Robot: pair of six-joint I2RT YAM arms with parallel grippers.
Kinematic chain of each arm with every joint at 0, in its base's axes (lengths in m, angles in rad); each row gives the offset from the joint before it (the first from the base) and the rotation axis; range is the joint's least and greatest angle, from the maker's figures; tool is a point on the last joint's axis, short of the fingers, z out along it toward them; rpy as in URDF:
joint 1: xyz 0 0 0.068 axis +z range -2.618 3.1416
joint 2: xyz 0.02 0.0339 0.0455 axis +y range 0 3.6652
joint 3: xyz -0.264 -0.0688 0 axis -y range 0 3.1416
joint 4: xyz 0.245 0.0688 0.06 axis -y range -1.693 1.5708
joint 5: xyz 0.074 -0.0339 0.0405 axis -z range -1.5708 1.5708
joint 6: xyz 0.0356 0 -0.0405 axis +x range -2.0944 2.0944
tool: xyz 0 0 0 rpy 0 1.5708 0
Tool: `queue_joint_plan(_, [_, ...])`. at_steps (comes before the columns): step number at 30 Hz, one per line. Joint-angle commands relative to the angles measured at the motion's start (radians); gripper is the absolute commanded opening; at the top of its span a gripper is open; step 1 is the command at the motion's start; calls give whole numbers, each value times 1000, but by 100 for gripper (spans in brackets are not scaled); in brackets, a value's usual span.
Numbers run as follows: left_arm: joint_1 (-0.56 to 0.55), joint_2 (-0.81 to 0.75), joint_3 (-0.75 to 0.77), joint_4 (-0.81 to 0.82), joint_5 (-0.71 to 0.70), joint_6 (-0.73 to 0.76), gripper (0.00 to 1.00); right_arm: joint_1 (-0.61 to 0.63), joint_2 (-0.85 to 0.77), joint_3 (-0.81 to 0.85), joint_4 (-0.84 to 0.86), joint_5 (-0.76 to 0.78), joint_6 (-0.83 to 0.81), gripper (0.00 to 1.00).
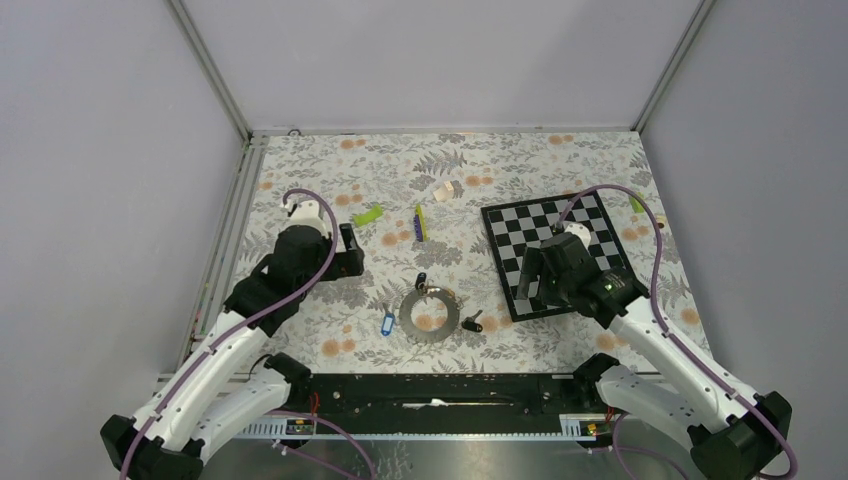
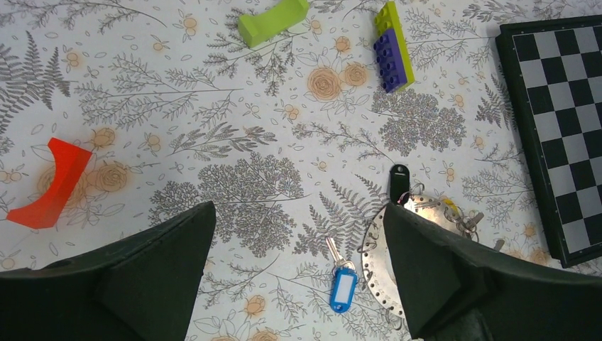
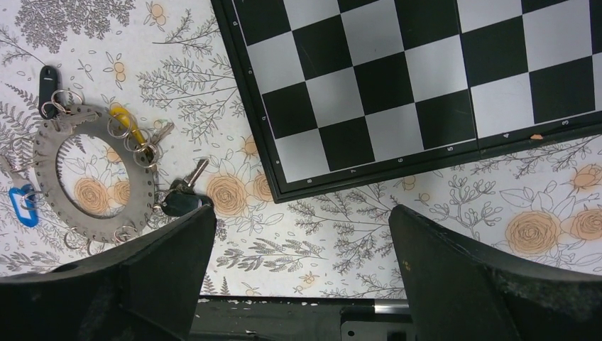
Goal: Remove the keys from the keyring
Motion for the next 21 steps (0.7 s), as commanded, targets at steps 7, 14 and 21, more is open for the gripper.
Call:
queue_joint_plan(7, [-2,-62,-97,87,89,-222,99,1,-36,68,2,-97,12,99])
queue_joint_plan(14, [-8,-17,-159,108,205,-253,99,1,-126,5,95,-223,13,100])
queue_joint_plan(21, [-140,53,-179,138,108,-279,96,1,-111,-34,91,-185,32,100])
